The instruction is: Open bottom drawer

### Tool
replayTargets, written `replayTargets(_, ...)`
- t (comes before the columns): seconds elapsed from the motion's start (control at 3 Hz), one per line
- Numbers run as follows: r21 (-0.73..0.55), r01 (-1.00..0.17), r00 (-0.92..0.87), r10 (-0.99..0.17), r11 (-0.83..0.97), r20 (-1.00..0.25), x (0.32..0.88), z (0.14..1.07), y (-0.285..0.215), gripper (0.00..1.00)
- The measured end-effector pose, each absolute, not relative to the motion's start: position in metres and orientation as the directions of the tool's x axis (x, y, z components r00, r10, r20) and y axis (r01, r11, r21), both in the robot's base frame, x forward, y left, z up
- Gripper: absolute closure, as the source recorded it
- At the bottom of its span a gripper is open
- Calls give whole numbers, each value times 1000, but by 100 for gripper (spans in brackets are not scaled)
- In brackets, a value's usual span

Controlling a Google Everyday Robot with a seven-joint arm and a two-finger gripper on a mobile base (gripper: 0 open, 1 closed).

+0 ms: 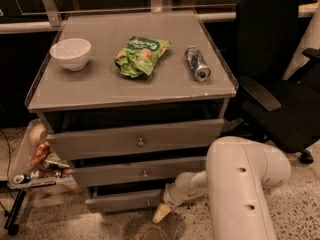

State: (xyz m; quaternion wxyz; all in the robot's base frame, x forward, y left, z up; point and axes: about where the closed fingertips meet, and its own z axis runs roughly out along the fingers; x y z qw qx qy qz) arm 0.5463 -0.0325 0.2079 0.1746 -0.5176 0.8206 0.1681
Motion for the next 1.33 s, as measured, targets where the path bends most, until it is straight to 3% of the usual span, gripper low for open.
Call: replayTargets(1.33,155,-908,-417,-816,389,-400,519,182,-39,0)
